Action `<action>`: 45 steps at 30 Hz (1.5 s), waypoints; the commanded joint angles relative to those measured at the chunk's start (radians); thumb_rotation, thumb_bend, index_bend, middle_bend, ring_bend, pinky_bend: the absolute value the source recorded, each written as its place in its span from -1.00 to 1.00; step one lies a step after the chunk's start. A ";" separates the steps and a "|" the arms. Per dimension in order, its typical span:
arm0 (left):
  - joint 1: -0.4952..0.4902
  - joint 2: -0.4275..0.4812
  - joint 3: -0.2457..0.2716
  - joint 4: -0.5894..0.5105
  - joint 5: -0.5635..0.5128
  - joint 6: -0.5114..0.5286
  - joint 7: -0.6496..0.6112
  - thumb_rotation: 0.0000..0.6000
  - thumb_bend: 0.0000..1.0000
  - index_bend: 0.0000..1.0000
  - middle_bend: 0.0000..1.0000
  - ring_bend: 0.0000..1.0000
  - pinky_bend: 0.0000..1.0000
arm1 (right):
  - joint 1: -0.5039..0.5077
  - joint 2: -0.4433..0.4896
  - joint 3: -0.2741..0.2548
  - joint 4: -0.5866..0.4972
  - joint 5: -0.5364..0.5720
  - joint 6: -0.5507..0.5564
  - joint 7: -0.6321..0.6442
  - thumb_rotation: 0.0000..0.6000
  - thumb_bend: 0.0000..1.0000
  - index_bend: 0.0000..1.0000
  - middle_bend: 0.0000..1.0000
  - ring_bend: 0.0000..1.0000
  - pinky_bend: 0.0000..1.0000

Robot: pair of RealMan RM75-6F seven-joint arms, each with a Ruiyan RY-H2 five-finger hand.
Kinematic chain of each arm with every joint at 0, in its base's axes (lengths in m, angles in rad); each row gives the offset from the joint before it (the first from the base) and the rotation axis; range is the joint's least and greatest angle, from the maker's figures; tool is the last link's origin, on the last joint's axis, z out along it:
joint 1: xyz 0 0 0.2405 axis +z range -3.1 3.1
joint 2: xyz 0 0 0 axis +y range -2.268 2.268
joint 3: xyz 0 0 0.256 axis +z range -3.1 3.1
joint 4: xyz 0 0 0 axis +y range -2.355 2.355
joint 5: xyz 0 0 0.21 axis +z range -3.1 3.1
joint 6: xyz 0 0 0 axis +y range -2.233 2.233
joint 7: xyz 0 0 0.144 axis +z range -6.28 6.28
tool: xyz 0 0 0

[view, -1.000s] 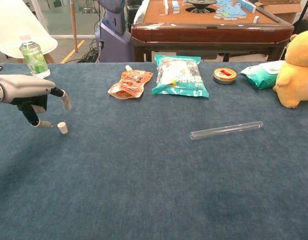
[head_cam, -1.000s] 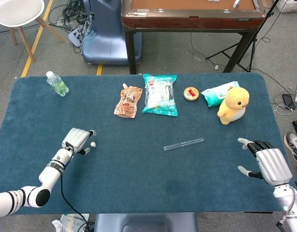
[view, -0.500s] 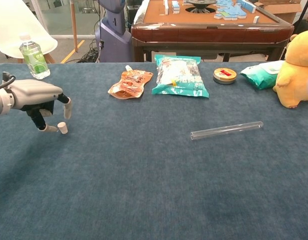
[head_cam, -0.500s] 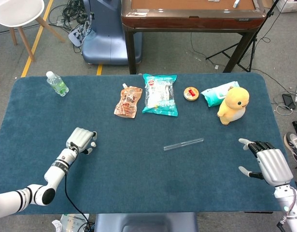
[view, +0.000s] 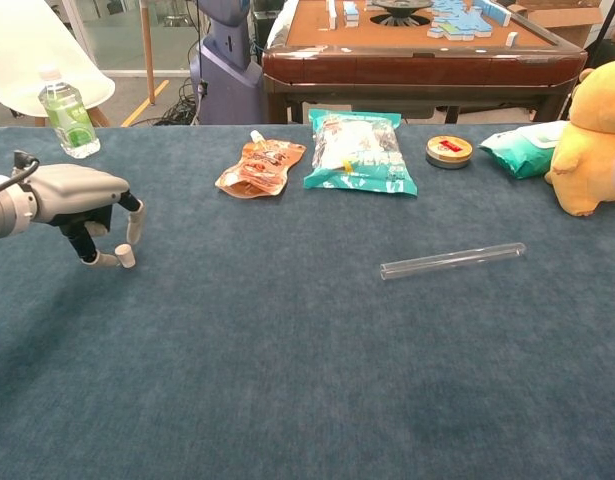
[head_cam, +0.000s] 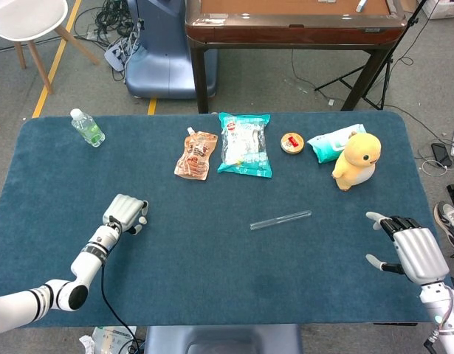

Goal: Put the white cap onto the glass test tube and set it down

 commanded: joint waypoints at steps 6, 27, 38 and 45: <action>0.006 -0.010 -0.009 0.019 0.010 -0.009 -0.011 1.00 -0.49 -0.04 1.00 1.00 1.00 | -0.003 0.004 -0.001 -0.006 0.001 0.002 -0.006 1.00 -0.72 -0.54 -0.18 -0.37 -0.35; 0.014 -0.024 -0.029 0.045 0.019 -0.036 -0.031 1.00 -0.45 -0.01 1.00 1.00 1.00 | -0.002 0.005 0.001 -0.015 0.006 -0.005 -0.018 1.00 -0.73 -0.55 -0.18 -0.37 -0.35; 0.012 -0.027 -0.036 0.045 0.011 -0.039 -0.021 1.00 -0.45 0.01 1.00 1.00 1.00 | -0.005 0.006 -0.001 -0.011 0.008 -0.006 -0.014 1.00 -0.72 -0.55 -0.18 -0.37 -0.35; 0.010 -0.027 -0.040 0.047 0.006 -0.042 -0.014 1.00 -0.45 0.01 1.00 1.00 1.00 | -0.005 0.006 -0.002 -0.009 0.009 -0.008 -0.012 1.00 -0.73 -0.55 -0.18 -0.37 -0.35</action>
